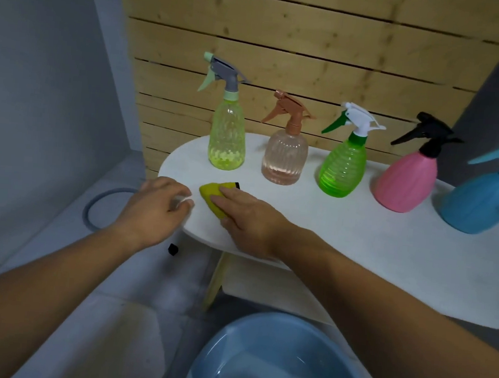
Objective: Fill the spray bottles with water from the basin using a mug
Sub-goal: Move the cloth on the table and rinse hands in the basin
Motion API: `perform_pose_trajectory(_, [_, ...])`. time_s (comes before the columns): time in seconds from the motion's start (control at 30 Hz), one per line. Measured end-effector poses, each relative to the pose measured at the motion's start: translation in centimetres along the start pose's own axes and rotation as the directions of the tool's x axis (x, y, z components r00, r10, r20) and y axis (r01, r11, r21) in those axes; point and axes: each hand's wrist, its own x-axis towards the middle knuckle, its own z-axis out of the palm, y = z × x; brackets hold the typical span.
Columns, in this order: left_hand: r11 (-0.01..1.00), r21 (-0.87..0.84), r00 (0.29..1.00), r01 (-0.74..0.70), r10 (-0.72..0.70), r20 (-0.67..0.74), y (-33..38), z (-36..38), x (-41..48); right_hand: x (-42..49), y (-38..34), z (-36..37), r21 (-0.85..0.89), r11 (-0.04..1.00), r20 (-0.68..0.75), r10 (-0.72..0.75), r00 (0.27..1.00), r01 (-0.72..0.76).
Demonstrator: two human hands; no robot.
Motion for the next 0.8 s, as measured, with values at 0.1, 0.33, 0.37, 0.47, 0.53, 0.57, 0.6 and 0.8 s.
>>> perform_pose_trajectory(0.1, [0.997, 0.073, 1.000, 0.023, -0.024, 0.016, 0.7, 0.1, 0.0, -1.9, 0.9, 0.1, -0.012, 0.999, -0.020, 0.031, 0.999, -0.031])
perform_pose_trajectory(0.33, [0.990, 0.137, 0.999, -0.013, 0.007, 0.047, 2.3, 0.2, -0.6, -12.9, 7.9, -3.4, 0.077, 0.939, -0.082, 0.342, 0.936, -0.336])
perform_pose_trajectory(0.37, [0.992, 0.115, 0.998, -0.049, 0.044, 0.041, 2.5, 0.4, -0.7, -14.9, 9.1, -4.2, 0.112, 0.906, -0.089, 0.417, 0.904, -0.407])
perform_pose_trajectory(0.47, [0.992, 0.059, 0.991, -0.115, 0.111, 0.077, 3.1, 0.9, -1.0, -18.7, 11.1, -4.9, 0.233, 0.791, -0.107, 0.600, 0.793, -0.566])
perform_pose_trajectory(0.53, [0.991, 0.042, 0.986, -0.127, 0.121, 0.118, 3.1, 1.1, -1.1, -19.0, 11.0, -4.1, 0.266, 0.772, -0.112, 0.620, 0.777, -0.578])
perform_pose_trajectory(0.57, [0.992, 0.034, 0.984, -0.126, 0.120, 0.135, 2.9, 1.1, -1.0, -18.5, 10.5, -3.6, 0.247, 0.786, -0.106, 0.603, 0.791, -0.567])
perform_pose_trajectory(0.6, [0.992, 0.025, 0.981, -0.121, 0.116, 0.154, 2.7, 1.1, -1.0, -17.8, 9.8, -3.1, 0.216, 0.810, -0.099, 0.574, 0.813, -0.546])
perform_pose_trajectory(0.8, [0.995, -0.007, 0.972, -0.097, 0.096, 0.214, 2.1, 0.7, -0.9, -10.8, 3.1, -1.3, 0.060, 0.958, -0.106, 0.286, 0.952, -0.281])
